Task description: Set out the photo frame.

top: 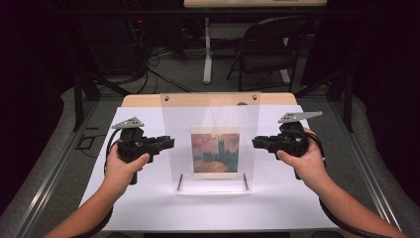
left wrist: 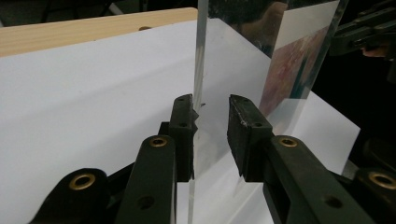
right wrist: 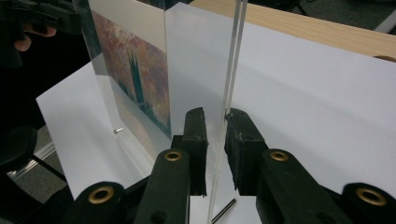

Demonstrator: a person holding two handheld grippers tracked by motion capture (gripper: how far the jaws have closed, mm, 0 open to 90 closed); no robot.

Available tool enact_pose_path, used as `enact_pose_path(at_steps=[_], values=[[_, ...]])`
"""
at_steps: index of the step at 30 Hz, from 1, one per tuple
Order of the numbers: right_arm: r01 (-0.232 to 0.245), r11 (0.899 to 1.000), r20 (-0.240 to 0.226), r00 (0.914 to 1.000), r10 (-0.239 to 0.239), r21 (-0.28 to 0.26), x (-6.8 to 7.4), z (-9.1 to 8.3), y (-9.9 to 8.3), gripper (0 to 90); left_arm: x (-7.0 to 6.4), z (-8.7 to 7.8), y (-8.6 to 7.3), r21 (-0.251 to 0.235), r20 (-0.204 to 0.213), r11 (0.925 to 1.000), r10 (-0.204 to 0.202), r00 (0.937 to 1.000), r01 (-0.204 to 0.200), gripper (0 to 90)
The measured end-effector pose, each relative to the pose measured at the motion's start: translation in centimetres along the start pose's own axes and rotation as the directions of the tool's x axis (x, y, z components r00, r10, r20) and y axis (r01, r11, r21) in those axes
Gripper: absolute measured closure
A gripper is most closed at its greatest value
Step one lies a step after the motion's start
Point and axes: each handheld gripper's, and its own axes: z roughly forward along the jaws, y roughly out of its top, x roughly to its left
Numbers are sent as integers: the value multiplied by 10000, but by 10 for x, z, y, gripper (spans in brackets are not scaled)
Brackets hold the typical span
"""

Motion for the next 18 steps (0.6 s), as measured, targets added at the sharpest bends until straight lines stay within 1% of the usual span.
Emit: enact_pose_path(at_steps=[3, 5, 6, 11, 14, 15, 18], values=[[200, 9997, -87, 9998, -201, -120, 3, -3, -5, 786, -2, -3, -4, -68, 214, 10000, 56, 9998, -55, 717], [312, 9994, -125, 9994, -314, -135, 5, -4, -7, 785, -3, -5, -7, -102, 223, 9999, 121, 9997, -119, 717], [245, 9996, -170, 9995, -248, -153, 6, -5, -8, 785, -4, -5, -8, -114, 267, 9998, 153, 9995, -150, 716], [240, 9994, -360, 9990, -249, -236, 8, -7, -14, 770, -7, -8, -15, -248, 414, 9996, 159, 9990, -149, 709], [220, 9996, -487, 9985, -229, -185, 10, -7, -18, 757, -9, -9, -18, -286, 517, 9995, 178, 9985, -163, 700], [277, 9993, -517, 9982, -289, -252, 10, -7, -19, 756, -9, -9, -18, -286, 517, 9995, 178, 9985, -163, 699], [391, 9989, -404, 9984, -401, -271, 12, -7, -20, 756, -12, -9, -20, -208, 256, 9994, 292, 9992, -287, 699]])
